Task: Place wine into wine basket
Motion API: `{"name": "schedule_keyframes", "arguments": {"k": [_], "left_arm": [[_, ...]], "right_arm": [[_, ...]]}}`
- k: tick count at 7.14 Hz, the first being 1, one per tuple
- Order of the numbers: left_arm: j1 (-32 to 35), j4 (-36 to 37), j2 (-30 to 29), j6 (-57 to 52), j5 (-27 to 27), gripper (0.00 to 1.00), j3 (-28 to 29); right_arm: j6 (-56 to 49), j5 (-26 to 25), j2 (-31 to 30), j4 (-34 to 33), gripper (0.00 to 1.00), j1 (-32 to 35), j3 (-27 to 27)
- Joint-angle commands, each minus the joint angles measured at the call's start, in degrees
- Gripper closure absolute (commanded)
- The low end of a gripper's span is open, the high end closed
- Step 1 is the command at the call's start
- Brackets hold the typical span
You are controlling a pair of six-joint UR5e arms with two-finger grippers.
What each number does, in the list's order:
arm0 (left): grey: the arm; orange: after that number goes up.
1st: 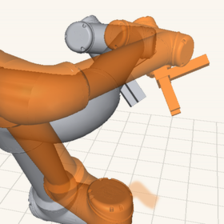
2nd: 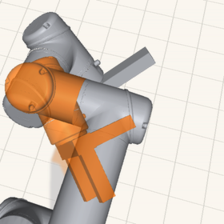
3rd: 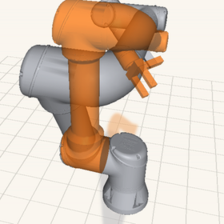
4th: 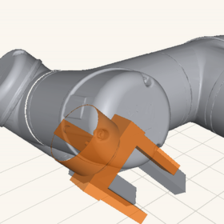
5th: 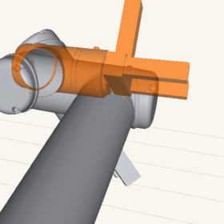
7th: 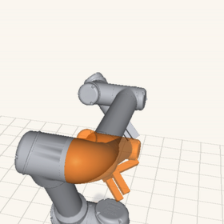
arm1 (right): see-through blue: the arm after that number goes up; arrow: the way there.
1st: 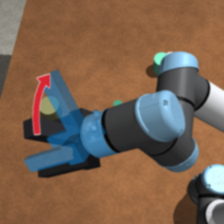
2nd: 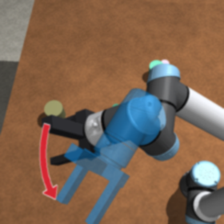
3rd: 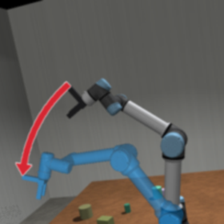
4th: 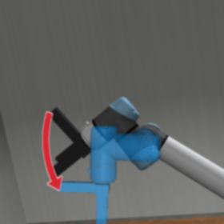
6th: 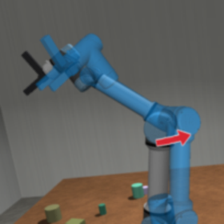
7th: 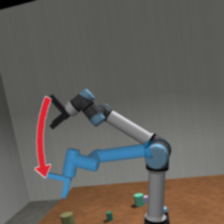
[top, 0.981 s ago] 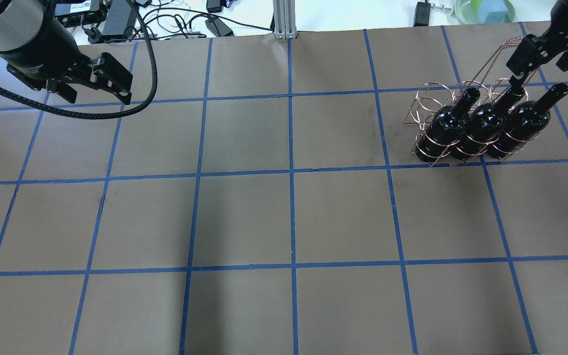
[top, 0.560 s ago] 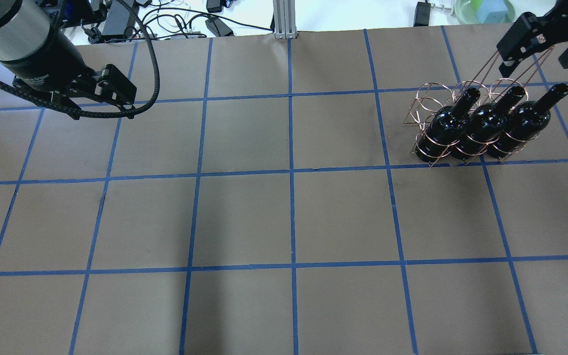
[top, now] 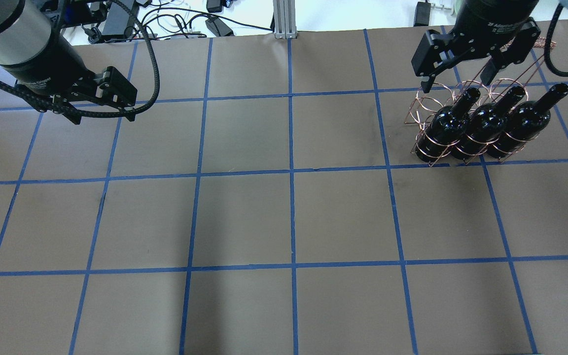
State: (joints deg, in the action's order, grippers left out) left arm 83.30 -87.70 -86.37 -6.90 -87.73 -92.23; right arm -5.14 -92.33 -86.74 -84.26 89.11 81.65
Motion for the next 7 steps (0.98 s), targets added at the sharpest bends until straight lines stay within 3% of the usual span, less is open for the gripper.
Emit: {"name": "schedule_keyframes", "arguments": {"k": [1,3,5,7], "left_arm": [[0.0,0.1,0.9,0.0,-0.5,0.00,0.1],[0.4,-1.5,-0.8,0.8,-0.7,0.00,-3.9],[0.1,4.1,-0.6,0.7,0.1,0.00,-4.1],[0.4,4.8,0.9,0.6,-0.8,0.00,-4.1]], "right_arm": [[0.2,-0.2,0.3,0.1,0.00,0.7,0.0],[0.1,-0.2,0.3,0.0,0.00,0.7,0.0],[-0.3,-0.4,0.3,-0.2,0.00,0.7,0.0],[-0.7,-1.1,0.3,0.0,0.00,0.6,0.0]]}}
